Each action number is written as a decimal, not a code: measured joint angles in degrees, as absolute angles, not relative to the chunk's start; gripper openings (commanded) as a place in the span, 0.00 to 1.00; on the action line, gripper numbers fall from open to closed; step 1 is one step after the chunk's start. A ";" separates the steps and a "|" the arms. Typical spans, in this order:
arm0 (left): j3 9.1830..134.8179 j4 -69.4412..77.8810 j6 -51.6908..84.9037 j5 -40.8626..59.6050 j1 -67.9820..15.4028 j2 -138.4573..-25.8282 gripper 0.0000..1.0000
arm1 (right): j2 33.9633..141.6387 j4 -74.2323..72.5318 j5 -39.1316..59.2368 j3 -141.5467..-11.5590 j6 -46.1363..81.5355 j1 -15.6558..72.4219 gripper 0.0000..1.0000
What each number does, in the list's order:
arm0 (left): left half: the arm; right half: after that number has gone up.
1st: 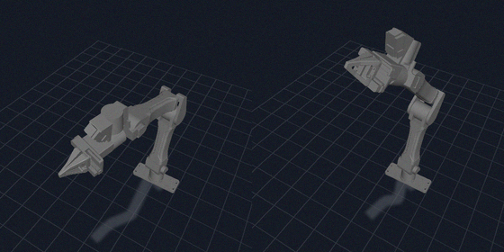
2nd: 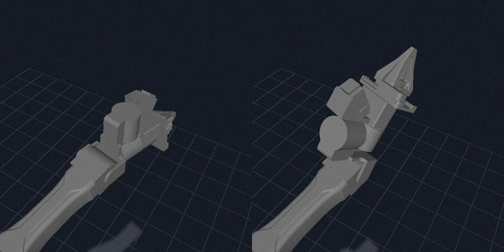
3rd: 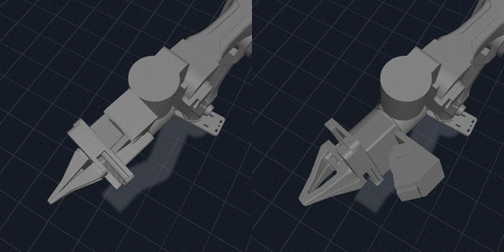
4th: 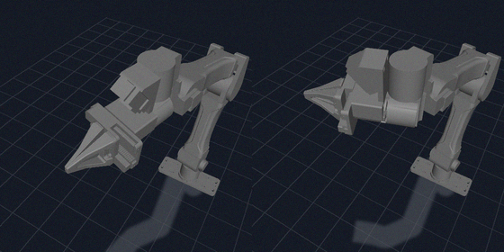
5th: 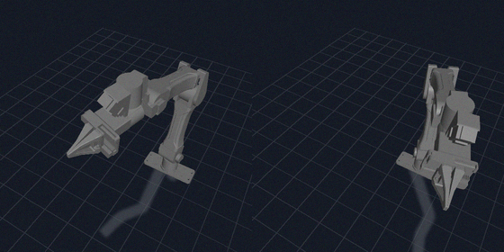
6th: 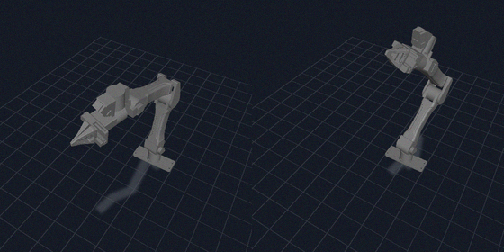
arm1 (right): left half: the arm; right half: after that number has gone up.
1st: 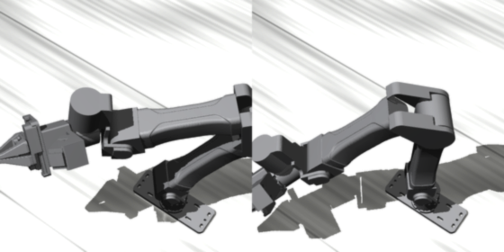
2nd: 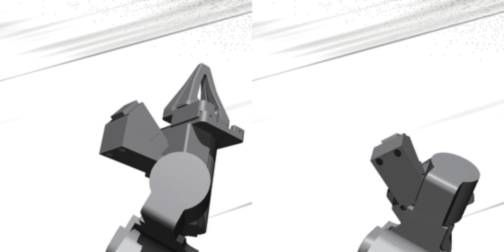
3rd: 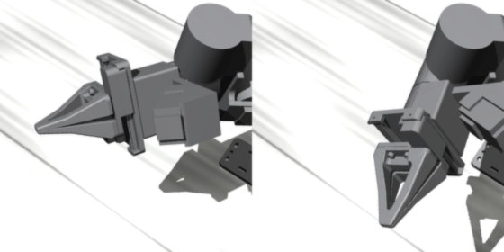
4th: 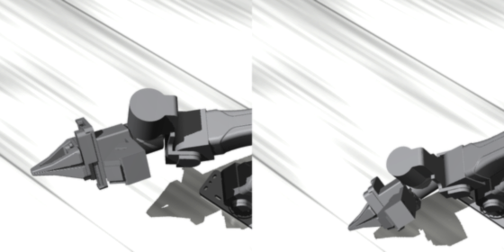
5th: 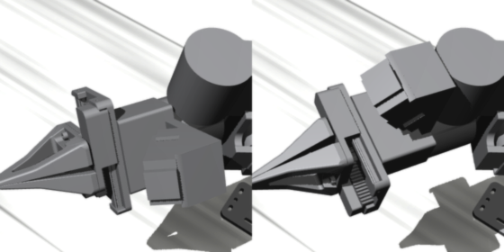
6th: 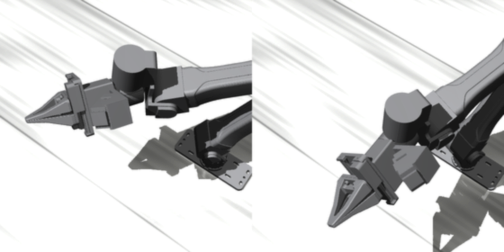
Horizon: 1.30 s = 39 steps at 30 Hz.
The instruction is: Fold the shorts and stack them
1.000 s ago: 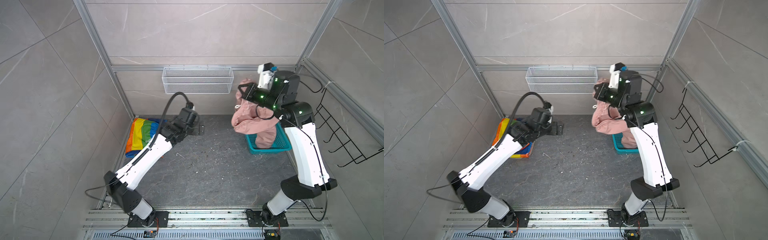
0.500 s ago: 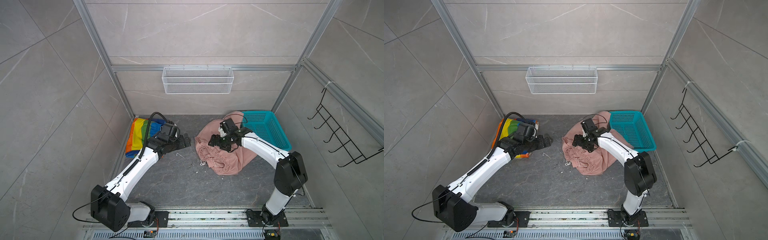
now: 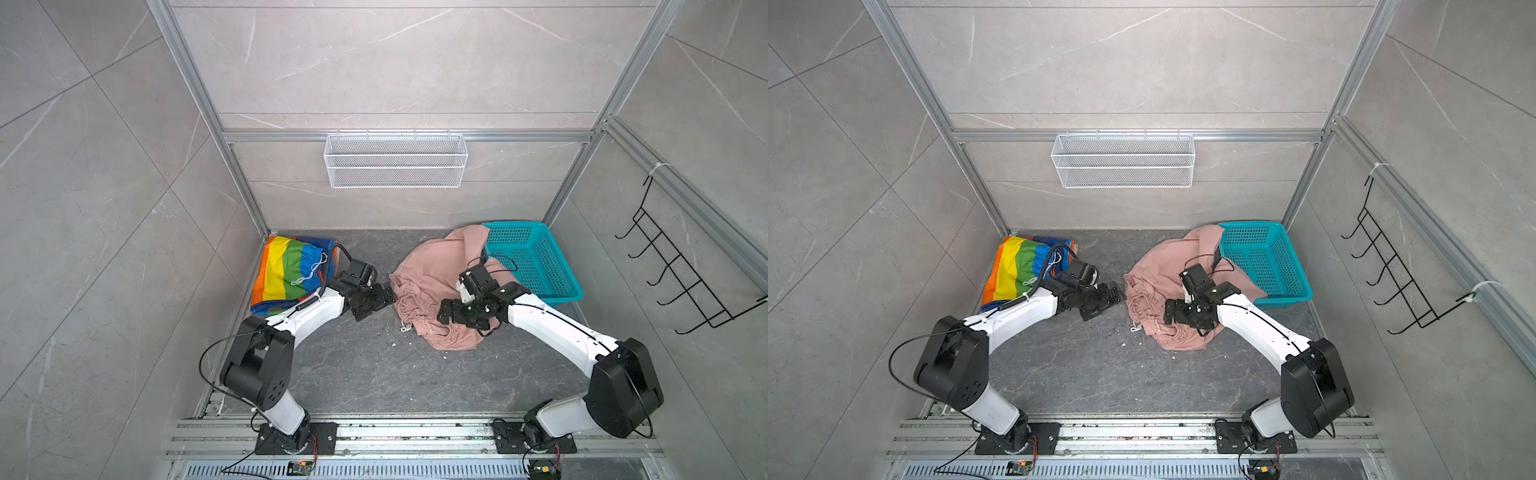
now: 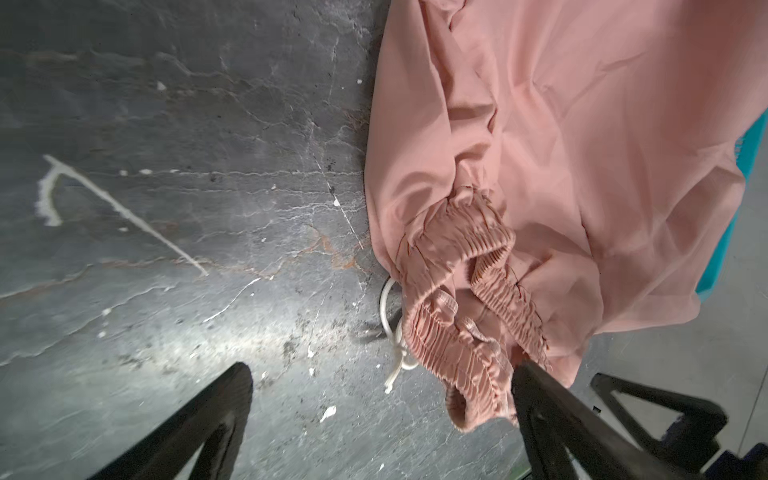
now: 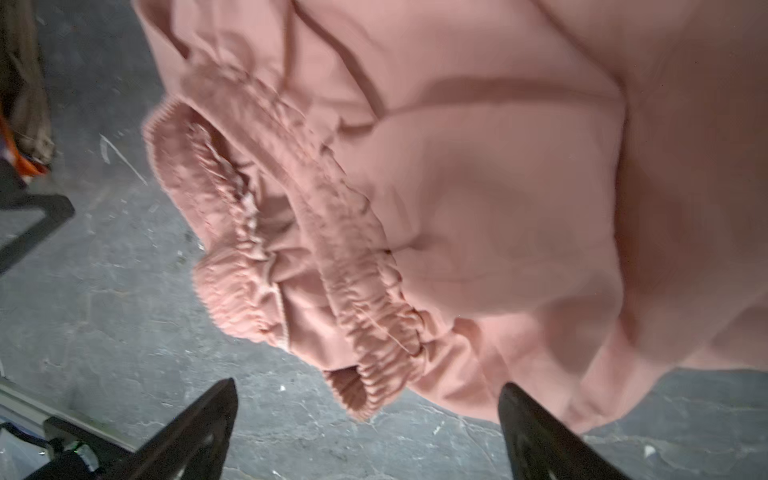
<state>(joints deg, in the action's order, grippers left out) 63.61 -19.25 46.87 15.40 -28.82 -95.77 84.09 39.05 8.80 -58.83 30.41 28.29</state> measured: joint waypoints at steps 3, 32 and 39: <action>66.96 -17.43 47.57 16.10 -29.67 -100.90 1.00 | 84.20 37.78 9.28 -55.33 30.68 28.71 0.97; 85.97 -21.30 45.95 13.52 -32.51 -85.32 0.00 | 83.20 52.42 9.87 -114.17 22.96 26.81 0.00; 72.44 -12.62 56.75 15.94 -26.89 -61.39 0.00 | 102.76 60.75 14.20 -155.15 20.51 24.67 0.00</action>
